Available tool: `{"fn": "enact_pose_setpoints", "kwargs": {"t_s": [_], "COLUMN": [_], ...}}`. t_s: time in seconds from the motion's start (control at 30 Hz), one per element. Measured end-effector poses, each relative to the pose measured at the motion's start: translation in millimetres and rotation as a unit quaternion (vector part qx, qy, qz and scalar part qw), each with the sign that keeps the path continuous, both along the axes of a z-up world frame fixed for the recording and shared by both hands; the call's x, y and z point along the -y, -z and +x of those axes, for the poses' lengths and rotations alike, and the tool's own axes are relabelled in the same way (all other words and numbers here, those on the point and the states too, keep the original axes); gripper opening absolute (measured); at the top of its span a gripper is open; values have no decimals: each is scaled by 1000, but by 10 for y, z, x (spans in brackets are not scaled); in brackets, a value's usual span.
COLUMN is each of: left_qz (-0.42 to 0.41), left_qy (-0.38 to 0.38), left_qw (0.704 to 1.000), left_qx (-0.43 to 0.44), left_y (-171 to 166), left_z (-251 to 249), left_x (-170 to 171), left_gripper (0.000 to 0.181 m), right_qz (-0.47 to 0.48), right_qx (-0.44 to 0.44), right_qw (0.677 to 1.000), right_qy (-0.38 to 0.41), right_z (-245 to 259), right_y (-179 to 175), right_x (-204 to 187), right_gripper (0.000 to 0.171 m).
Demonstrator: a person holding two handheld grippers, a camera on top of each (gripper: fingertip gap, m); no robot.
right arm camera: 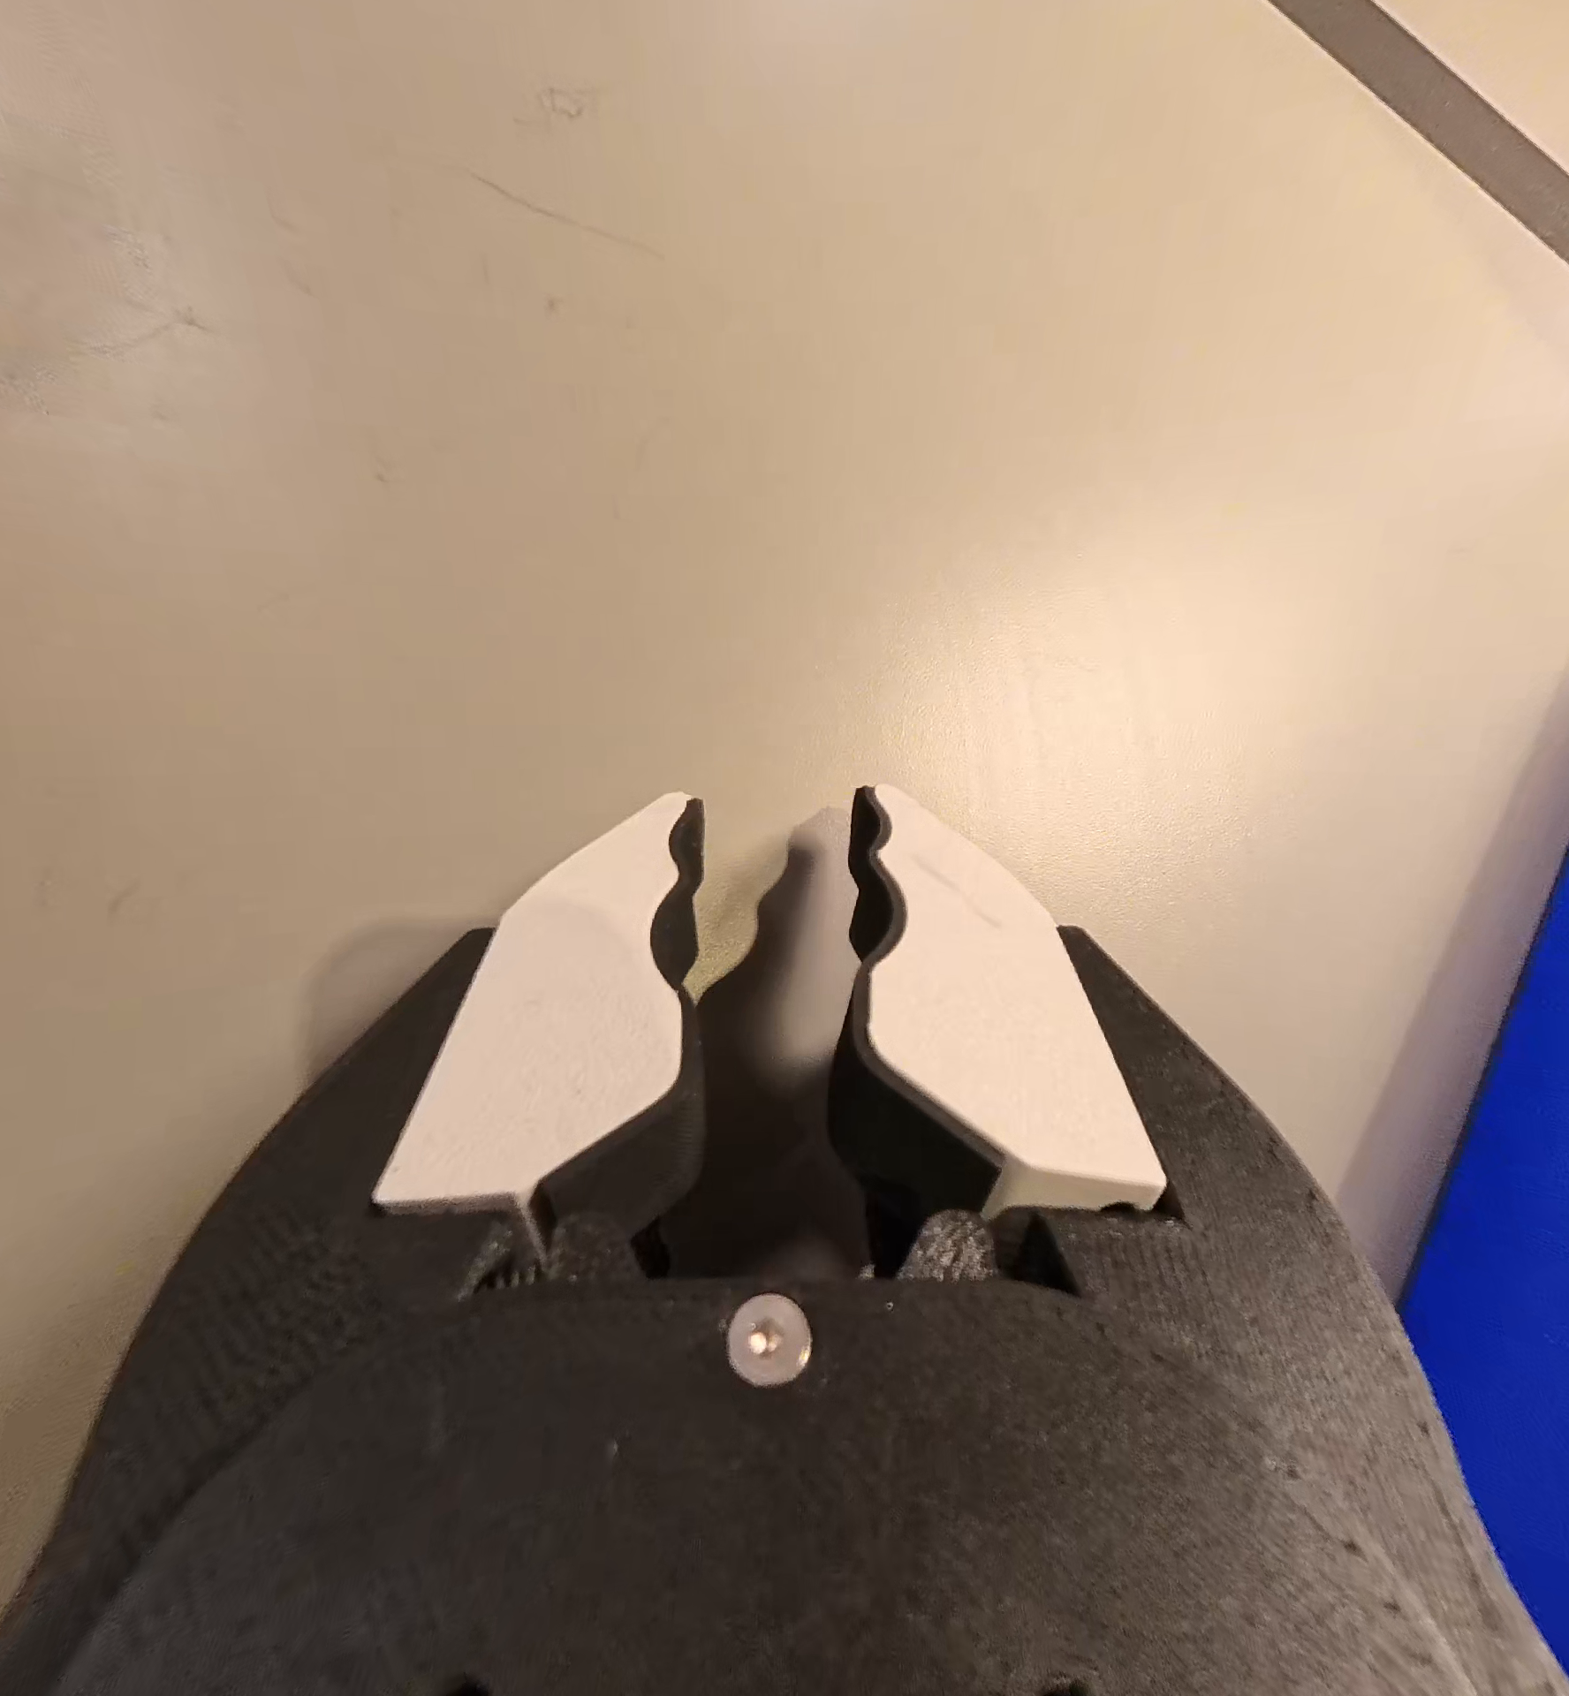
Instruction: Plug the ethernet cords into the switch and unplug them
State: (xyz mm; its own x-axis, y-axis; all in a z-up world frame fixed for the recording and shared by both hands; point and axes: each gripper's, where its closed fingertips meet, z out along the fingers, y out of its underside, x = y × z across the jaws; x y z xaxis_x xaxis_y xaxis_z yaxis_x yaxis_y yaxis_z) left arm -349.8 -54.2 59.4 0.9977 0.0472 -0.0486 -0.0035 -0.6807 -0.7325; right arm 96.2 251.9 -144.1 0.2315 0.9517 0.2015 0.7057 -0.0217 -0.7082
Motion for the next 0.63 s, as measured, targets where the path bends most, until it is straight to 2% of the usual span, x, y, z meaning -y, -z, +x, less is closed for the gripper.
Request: {"fn": "enact_pose_setpoints", "kwargs": {"t_s": [0.13, 0.33, 0.47, 0.57, 0.63], "left_qz": [-25, -93, -139, -170, -190], "left_qy": [106, 239, 285, 304, 308], "left_qw": [994, 965, 945, 933, 931], "left_qx": [-11, 44, 82, 86, 55], "left_y": [153, 937, 1462, 1736, 1866], "left_z": [699, 1629, 2024, 2194, 2208], "left_x": [-455, -1010, -1212, -1264, -1268], "left_gripper": [22, 22, 21, 24, 36], "right_qz": [4, 5, 5, 5, 2], "right_qx": [-1, -1, -2, -2, -2], "right_qw": [1000, 1000, 1000, 1000, 1000], "right_qy": [4, 8, 8, 7, 6], "right_z": [4, 9, 10, 8, 9], "right_y": [-3, -4, -5, -5, -1], "right_x": [-9, -22, -22, -18, -17], "right_gripper": [31, 31, 31, 31, 31]}}
